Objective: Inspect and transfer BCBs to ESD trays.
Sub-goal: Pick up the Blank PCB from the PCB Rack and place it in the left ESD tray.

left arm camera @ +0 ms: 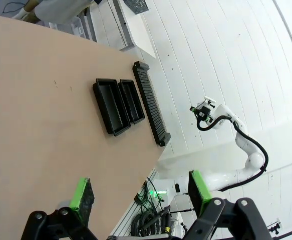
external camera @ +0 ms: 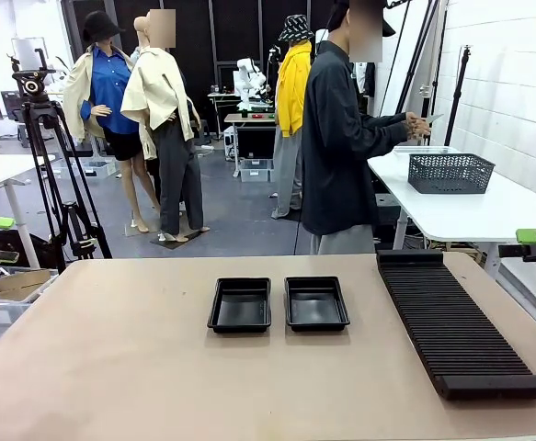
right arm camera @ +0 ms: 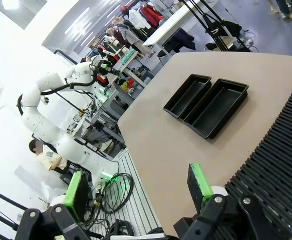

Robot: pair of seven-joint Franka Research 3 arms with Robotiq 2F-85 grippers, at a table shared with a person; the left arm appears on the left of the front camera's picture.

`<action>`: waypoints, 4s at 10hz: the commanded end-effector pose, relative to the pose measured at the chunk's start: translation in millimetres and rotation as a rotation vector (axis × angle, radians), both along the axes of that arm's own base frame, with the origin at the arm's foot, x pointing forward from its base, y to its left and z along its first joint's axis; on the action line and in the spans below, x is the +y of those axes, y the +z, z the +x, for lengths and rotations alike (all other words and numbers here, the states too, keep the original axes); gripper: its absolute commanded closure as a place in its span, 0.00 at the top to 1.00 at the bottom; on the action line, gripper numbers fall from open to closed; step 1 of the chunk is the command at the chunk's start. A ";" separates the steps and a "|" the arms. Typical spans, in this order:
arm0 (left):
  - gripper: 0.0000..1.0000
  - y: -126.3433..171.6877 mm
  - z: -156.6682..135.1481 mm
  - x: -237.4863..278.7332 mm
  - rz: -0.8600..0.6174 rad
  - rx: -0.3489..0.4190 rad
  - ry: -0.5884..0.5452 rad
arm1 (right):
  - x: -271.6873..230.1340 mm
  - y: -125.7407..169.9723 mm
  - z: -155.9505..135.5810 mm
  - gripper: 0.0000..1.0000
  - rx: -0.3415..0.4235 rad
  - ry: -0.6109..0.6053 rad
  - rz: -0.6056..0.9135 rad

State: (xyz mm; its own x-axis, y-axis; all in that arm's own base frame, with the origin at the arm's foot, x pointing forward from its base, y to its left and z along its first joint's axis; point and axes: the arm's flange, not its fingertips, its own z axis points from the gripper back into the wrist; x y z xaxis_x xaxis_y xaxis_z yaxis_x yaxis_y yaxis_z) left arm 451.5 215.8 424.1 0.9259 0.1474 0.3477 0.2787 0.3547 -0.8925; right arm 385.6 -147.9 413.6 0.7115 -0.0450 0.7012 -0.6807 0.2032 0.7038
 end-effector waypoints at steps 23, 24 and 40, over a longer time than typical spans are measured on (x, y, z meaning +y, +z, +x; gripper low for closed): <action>1.00 1.4 -0.7 0.1 0.002 0.017 0.009 | 0.7 -0.4 -1.1 1.00 0.012 0.004 0.006; 1.00 1.4 -0.7 0.1 0.002 0.017 0.009 | 0.7 -0.4 -1.1 1.00 0.012 0.004 0.006; 1.00 1.4 -0.7 0.1 0.002 0.017 0.009 | 0.7 -0.4 -1.1 1.00 0.012 0.004 0.006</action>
State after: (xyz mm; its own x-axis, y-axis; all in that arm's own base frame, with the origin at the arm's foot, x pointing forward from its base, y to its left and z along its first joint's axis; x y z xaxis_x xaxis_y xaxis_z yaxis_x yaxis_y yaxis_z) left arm 451.5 215.9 424.1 0.9260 0.1478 0.3473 0.2782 0.3547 -0.8926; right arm 385.6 -147.9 413.6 0.7116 -0.0450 0.7012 -0.6807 0.2032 0.7038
